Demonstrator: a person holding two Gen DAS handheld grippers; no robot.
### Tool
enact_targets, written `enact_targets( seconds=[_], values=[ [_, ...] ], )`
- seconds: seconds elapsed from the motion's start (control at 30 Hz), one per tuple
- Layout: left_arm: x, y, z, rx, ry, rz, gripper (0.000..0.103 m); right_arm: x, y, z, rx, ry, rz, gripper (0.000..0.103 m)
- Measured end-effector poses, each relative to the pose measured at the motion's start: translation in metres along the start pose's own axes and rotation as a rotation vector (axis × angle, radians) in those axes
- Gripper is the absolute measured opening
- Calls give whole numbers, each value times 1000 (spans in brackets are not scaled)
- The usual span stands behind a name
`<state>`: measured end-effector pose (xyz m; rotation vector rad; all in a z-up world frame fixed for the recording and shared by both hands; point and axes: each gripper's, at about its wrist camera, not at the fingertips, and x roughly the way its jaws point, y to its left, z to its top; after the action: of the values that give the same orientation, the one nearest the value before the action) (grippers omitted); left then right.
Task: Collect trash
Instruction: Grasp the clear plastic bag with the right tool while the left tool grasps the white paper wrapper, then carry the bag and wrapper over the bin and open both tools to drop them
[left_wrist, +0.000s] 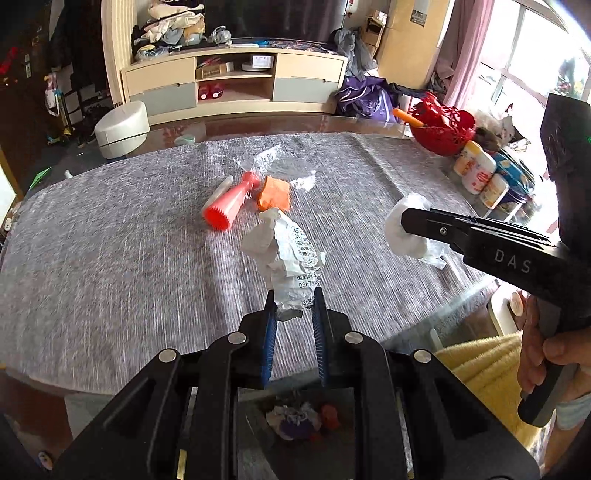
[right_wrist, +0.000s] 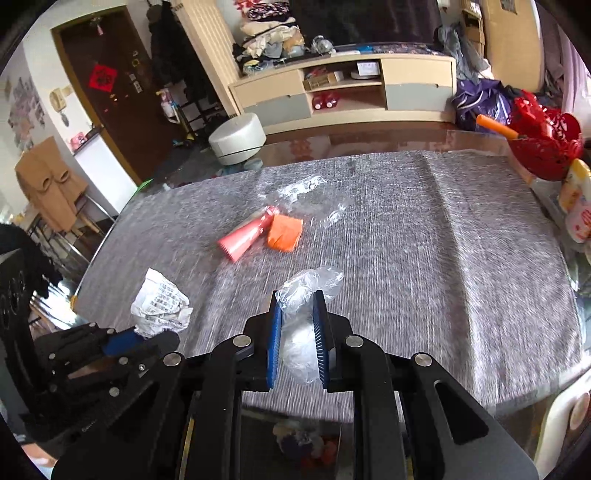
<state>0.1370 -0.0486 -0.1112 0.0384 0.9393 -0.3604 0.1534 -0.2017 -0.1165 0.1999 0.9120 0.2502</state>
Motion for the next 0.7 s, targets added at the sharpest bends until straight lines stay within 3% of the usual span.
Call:
enact_targets(
  seconds=[0.37,0.7],
  values=[
    [-29,-10,-72,-29,34,-20,17,-21,14,-77,-29,55,-2,18],
    [-2,-10,-143,-62,147,-36,17,6,12,-150,-24,185,-8,18]
  ],
)
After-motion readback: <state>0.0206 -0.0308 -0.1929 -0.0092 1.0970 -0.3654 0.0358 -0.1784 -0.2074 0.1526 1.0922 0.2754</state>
